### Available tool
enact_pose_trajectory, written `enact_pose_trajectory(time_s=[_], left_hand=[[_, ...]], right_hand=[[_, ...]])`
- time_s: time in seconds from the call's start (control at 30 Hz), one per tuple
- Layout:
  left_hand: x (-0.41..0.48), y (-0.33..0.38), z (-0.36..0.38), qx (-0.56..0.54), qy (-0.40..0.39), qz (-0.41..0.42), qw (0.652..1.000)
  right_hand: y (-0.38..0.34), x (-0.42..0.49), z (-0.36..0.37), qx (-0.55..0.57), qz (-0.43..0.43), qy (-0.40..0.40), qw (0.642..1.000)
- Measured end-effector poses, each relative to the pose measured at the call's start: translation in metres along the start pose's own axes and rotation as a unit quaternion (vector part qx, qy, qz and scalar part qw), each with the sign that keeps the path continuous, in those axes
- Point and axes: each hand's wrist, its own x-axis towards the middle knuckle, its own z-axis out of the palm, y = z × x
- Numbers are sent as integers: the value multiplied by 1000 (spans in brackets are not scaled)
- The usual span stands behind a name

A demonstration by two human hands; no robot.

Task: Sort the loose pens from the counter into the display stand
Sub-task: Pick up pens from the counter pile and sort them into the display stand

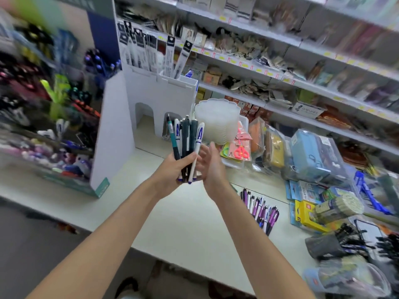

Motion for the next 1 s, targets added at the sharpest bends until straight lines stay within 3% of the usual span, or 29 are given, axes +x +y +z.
enact_pose_trajectory(time_s=[0.07,0.13,0.33,0.6,0.8,1.0], left_hand=[[-3,23,-23,-3,-33,-18,999],[-5,47,-47,24,-60,-8,998],[2,123,-137,140,-131,50,980],[-7,203,-279,226,-142,46,963],[-19,223,-384,189,-70,22,979],[-43,239,-430,182,-107,-18,977]], right_hand=[[-22,7,16,-120,-111,-25,986],[-41,12,37,-173,-184,-61,966],[-58,35,134,-206,-269,-45,940],[-26,22,296,-204,-299,55,931],[3,18,355,-175,-351,223,893],[49,28,396,-294,-376,216,852]])
